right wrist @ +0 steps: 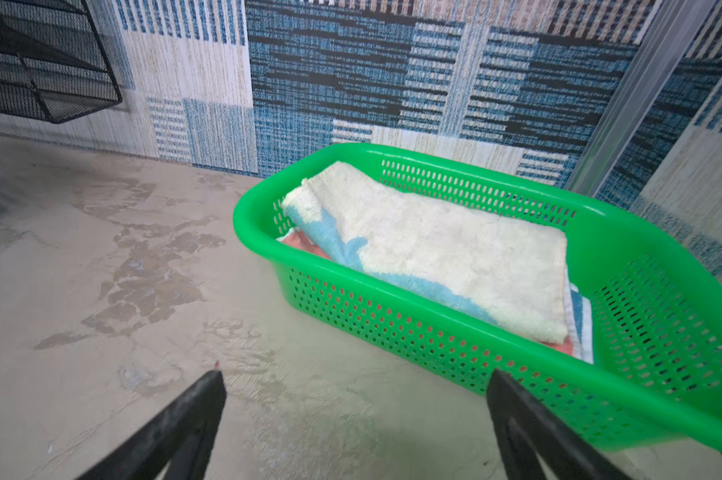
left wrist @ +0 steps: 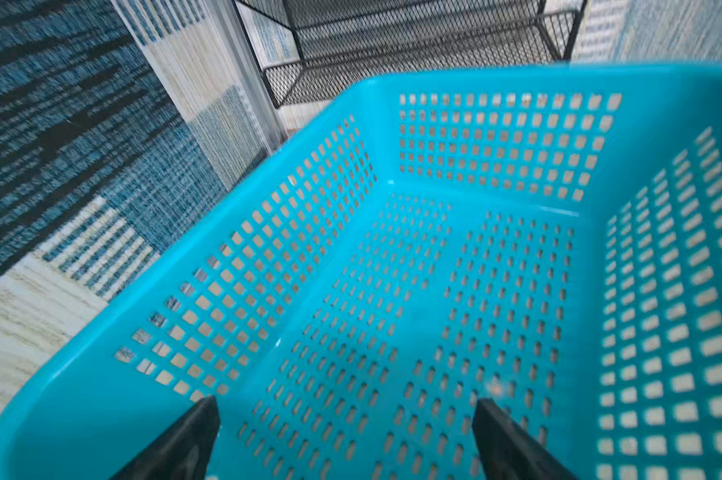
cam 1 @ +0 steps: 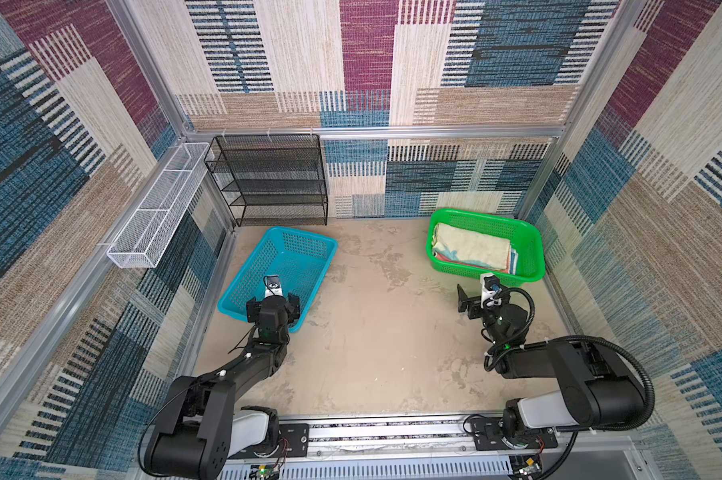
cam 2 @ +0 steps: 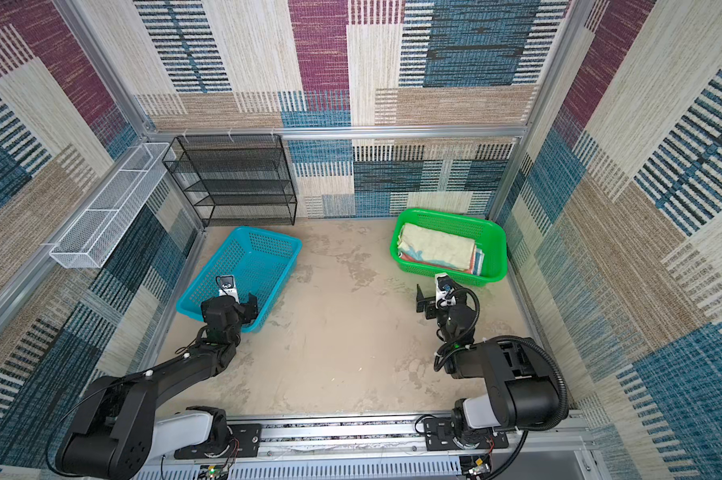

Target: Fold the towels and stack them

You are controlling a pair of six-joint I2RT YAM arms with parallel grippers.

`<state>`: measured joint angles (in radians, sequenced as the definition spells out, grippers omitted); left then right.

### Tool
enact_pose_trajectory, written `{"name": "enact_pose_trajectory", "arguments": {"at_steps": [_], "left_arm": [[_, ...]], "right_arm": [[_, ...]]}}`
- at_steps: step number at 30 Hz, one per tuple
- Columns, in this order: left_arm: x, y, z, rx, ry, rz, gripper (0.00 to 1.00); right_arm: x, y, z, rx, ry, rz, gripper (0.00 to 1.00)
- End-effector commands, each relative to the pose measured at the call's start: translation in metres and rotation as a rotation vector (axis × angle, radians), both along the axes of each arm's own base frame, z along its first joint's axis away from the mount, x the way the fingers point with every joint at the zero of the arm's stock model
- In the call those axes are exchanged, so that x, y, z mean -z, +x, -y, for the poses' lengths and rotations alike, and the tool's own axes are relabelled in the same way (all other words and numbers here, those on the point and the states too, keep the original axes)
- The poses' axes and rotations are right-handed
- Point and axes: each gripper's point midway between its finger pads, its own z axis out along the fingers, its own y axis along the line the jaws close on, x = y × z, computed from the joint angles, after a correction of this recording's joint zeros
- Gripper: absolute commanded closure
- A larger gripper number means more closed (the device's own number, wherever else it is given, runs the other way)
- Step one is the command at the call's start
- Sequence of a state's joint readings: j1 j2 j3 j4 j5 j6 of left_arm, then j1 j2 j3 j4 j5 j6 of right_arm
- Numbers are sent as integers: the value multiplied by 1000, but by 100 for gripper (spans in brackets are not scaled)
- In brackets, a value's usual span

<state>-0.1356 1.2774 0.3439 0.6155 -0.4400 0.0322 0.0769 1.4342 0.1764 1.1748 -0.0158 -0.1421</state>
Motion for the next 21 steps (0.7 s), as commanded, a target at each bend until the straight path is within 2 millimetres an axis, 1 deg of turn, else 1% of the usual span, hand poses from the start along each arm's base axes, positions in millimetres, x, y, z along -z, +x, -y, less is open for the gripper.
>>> {"name": "enact_pose_trajectory", "arguments": {"at_steps": [1,2,3,5,6,9,10,11,12,14,15,17,18,21], "left_arm": [[-14,16,11,64,-24,101,1],[-14,19,12,71,-22,113,1],[-10,22,13,80,-16,118,1],[-1,28,13,82,-11,114,1],[-1,29,13,85,-7,126,1],[5,27,12,99,-52,83,1],[7,29,11,103,-56,88,1],[14,30,10,103,-63,80,1],[13,35,9,102,-43,101,1],[20,35,9,107,-80,32,1],[20,38,8,109,-92,22,1],[17,41,7,116,-88,55,1],[20,40,7,111,-97,35,1],[20,41,4,103,-99,38,1]], "right_arm": [[-14,3,12,26,65,72,0],[-7,6,16,28,80,54,0],[-7,10,18,33,87,60,0],[-5,11,19,22,92,38,0],[-6,9,17,12,90,53,0],[-5,12,17,12,92,39,0],[-3,13,19,16,95,29,0],[-3,14,20,24,99,30,0],[-4,14,22,31,102,29,0],[-3,15,27,63,113,27,0],[-4,15,27,64,113,28,0],[-3,15,27,64,111,28,0],[-3,15,27,64,112,27,0],[-4,15,27,63,111,29,0]]}}
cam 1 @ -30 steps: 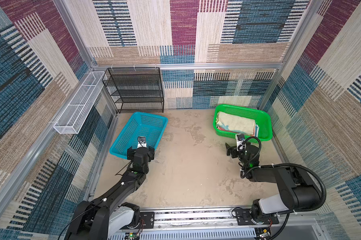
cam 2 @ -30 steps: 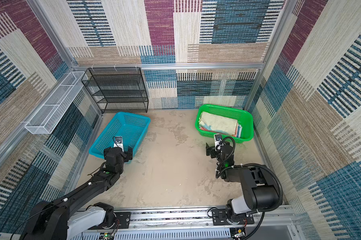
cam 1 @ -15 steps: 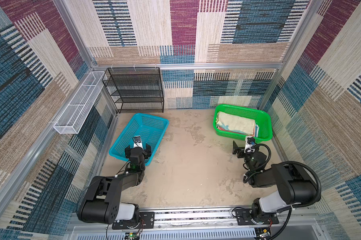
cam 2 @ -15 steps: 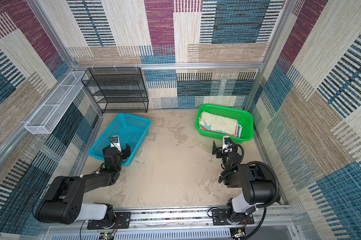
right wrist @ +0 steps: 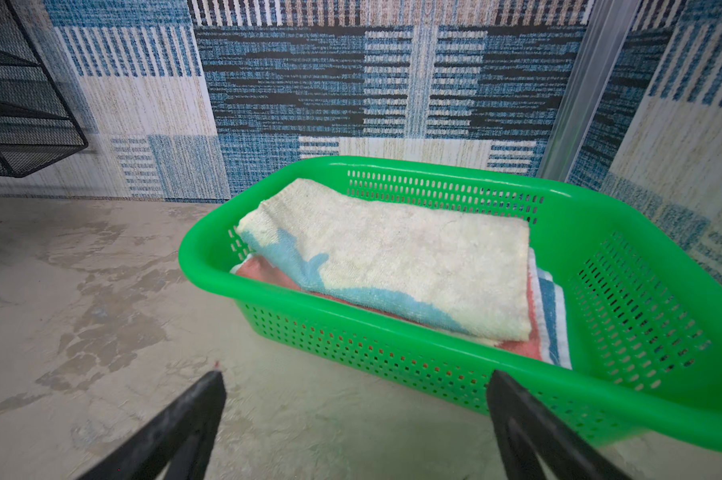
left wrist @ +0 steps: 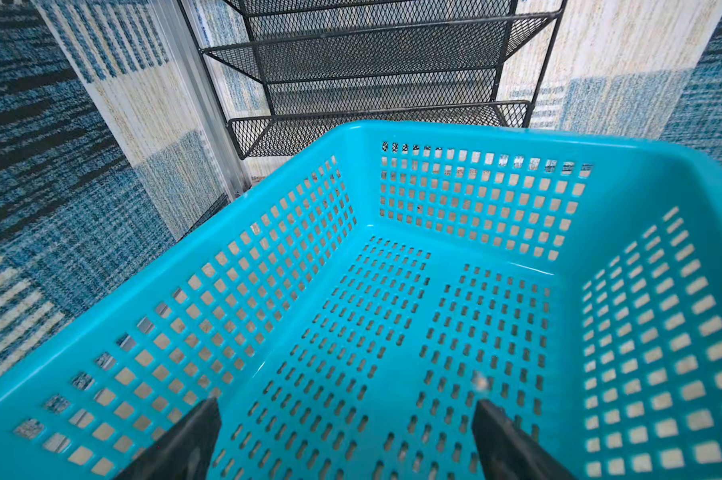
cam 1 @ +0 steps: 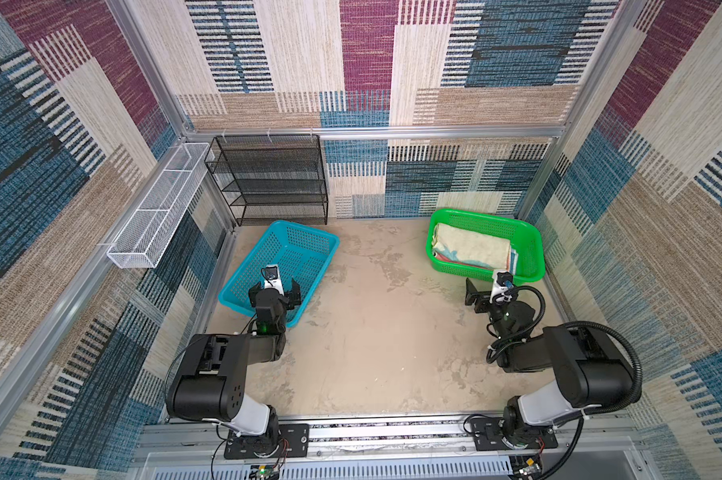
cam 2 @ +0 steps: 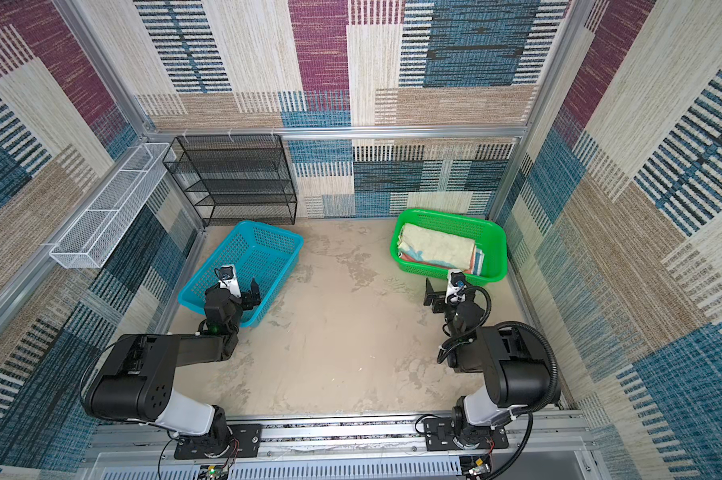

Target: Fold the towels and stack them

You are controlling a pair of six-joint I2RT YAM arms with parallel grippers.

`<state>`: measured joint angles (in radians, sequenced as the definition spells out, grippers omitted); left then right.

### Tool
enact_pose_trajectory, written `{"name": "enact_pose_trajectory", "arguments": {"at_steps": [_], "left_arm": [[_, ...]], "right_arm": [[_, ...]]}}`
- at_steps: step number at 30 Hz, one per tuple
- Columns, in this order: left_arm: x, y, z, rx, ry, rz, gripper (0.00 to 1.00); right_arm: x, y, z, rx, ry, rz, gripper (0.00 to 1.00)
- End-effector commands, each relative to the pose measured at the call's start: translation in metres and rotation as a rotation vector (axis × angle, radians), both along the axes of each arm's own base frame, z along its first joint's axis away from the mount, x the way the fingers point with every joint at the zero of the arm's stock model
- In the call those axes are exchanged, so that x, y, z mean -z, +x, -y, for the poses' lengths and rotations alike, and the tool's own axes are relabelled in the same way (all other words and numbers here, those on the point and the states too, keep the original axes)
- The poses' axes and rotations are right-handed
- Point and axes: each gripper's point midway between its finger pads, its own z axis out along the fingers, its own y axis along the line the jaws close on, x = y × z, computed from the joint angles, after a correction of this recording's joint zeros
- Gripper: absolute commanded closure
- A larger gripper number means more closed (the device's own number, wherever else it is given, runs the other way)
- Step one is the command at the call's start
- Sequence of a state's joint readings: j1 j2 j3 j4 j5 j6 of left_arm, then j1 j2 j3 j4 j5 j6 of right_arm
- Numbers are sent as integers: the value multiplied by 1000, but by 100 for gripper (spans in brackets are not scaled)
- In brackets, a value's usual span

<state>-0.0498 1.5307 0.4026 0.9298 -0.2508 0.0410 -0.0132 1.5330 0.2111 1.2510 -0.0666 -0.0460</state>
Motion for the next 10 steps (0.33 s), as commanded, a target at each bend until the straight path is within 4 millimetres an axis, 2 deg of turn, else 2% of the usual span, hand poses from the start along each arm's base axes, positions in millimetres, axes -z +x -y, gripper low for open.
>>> {"name": "enact_pose_trajectory", "arguments": {"at_steps": [1,10], "left_arm": [[20,-4,2,12,-35,-79,1],[19,-4,1,13,-37,-73,1]], "right_arm": [[-6,1,3,16,9,23,0],[-6,2,1,10,10,19,0]]}}
